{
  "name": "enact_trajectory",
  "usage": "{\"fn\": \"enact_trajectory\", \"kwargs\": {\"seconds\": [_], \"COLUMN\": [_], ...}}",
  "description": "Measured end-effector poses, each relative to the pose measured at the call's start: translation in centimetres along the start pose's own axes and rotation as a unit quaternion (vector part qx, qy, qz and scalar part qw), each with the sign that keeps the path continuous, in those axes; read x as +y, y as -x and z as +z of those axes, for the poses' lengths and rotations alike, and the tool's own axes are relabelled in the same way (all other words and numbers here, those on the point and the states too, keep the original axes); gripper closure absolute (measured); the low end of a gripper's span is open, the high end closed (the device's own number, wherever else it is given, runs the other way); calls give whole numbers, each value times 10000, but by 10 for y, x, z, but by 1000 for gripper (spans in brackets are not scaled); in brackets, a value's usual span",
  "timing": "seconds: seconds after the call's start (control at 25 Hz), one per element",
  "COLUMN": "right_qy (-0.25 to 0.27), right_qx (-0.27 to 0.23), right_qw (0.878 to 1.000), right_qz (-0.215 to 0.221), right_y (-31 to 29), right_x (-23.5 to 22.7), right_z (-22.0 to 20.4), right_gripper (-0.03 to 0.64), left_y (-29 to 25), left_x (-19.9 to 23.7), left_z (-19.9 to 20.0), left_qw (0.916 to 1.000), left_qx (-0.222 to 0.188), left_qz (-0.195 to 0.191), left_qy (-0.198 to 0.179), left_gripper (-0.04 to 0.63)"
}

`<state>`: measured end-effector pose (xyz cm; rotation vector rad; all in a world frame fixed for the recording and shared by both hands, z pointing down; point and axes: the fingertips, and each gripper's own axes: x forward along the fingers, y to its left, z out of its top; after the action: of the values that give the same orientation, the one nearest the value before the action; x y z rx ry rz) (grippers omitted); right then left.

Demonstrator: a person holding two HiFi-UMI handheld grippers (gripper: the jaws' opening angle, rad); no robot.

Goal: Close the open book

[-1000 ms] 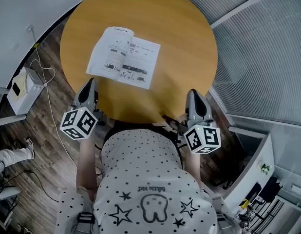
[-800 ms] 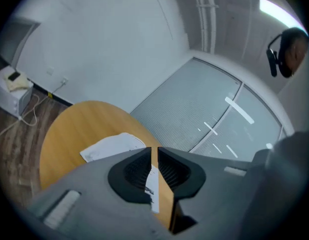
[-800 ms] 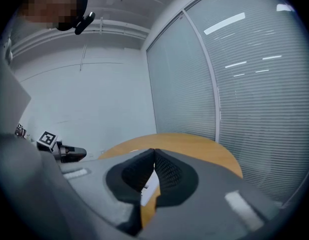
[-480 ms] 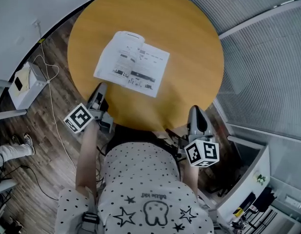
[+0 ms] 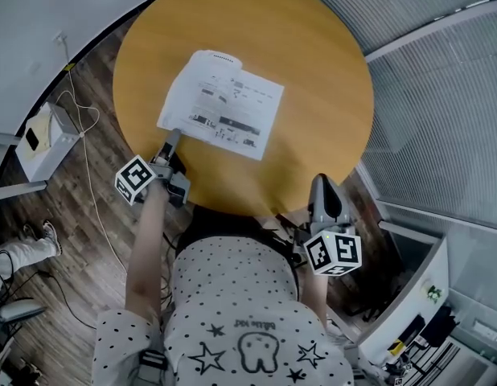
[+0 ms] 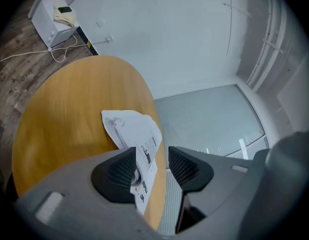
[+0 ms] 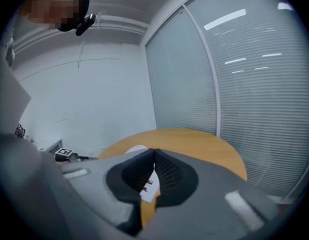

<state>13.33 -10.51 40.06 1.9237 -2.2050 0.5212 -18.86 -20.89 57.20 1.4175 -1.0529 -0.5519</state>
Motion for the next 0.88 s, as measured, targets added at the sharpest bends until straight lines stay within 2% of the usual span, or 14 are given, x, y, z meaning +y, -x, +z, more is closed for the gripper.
{"fn": "enact_trajectory", "kwargs": {"seconds": [0.4,0.72,0.88], "right_qy": [-11,-13,-26], "right_qx": [36,47,46], "right_qw": [9999,9997,9996], "right_qz": [-159,-245,-291], "right_y": [3,5,5], "right_x": [-12,-15,-17], "right_z": [-2,-1,0], "right_gripper": [614,614,614], "left_y": [-34,-40,-47], "left_x": [43,57,60], "left_z": [-10,-7,-5], "left_qw": [9985,9963,9953], "left_qx": [177,26,-80], "left_qz": [443,545,432], "left_qy": [263,666,858], "left_gripper": [364,351,351]}}
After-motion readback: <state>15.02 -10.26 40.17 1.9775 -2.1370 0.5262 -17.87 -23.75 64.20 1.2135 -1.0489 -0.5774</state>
